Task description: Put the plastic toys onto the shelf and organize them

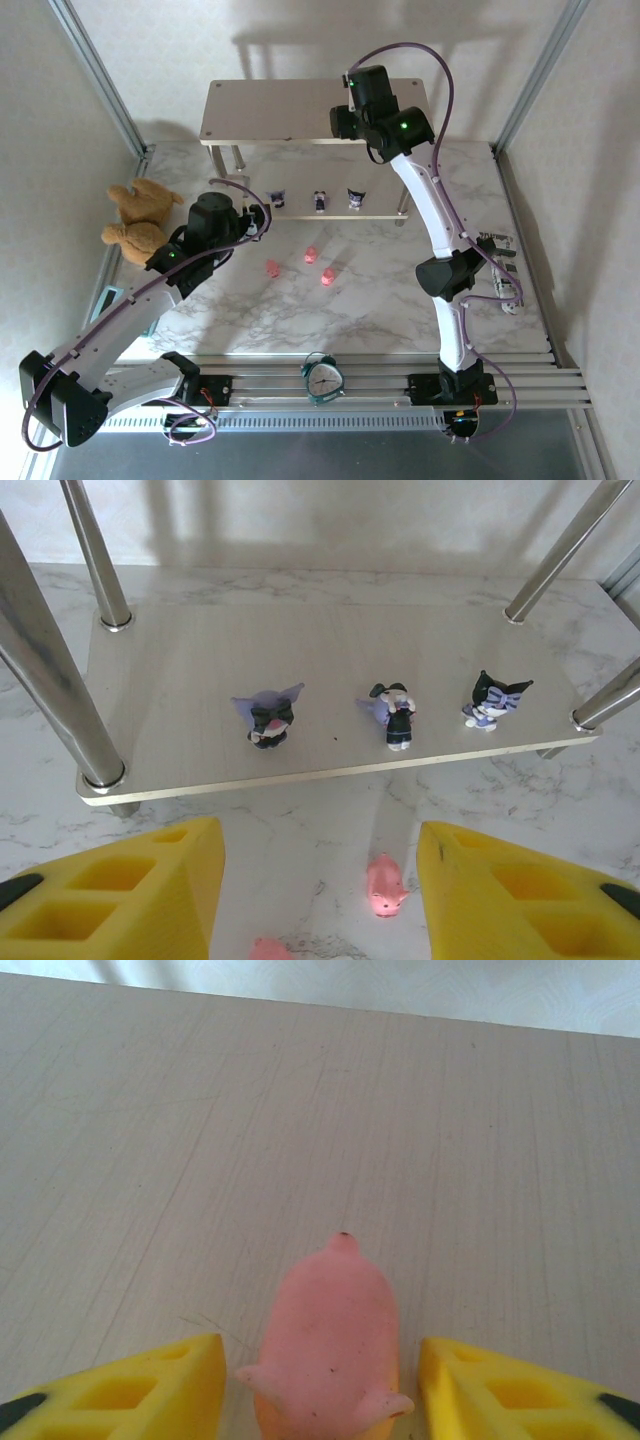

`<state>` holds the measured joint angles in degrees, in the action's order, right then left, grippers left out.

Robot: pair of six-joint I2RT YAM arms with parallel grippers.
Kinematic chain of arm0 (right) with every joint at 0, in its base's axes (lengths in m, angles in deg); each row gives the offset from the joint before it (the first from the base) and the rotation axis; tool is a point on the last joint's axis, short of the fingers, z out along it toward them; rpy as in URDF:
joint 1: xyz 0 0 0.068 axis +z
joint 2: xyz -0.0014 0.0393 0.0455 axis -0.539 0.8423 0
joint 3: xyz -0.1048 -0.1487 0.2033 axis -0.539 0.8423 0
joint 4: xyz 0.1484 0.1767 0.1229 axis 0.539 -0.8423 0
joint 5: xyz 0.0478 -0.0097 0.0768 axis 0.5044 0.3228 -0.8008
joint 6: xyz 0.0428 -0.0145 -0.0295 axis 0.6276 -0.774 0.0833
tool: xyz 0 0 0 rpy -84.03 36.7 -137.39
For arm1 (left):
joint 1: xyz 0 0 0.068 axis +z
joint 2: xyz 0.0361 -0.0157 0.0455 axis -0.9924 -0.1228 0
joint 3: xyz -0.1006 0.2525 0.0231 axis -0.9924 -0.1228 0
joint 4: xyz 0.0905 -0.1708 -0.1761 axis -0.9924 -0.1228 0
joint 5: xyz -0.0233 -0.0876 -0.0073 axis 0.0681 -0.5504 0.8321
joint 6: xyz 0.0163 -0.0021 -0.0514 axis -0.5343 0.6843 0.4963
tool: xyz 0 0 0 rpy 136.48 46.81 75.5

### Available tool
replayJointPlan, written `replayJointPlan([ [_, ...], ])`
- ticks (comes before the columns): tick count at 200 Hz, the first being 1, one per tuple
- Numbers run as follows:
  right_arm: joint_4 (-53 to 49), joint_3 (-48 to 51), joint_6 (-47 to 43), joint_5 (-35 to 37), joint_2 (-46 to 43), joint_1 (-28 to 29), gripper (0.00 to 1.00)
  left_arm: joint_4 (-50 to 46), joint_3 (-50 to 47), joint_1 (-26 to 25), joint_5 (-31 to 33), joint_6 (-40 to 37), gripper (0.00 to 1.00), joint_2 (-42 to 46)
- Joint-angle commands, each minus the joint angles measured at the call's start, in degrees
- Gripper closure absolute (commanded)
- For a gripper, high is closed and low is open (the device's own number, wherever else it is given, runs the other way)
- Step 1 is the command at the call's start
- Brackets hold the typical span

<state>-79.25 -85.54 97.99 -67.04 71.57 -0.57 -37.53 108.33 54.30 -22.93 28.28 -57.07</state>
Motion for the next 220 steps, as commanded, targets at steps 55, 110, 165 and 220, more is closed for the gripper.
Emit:
replayJointPlan([
  [55,1.38,-0.37,0.69,-0.88,-2.63,-0.20,0.26,1.73,-2.48,0.61,-1.34,0.24,0.41,1.98],
  [110,4.96,3.27,-1.74,0.91,-10.99,2.69,0.22,4.45,-8.66,0.45,-6.28,2.03,0.39,4.39],
  [165,12.42,30.89,-3.54,5.65,-32.83,11.87,0.20,12.06,-19.03,-7.91,-8.40,6.04,0.40,1.33],
  [220,11.71,63.92,7.88,4.28,-57.19,13.52,0.20,15.61,-18.26,-16.05,-6.00,5.26,0.41,-12.39],
])
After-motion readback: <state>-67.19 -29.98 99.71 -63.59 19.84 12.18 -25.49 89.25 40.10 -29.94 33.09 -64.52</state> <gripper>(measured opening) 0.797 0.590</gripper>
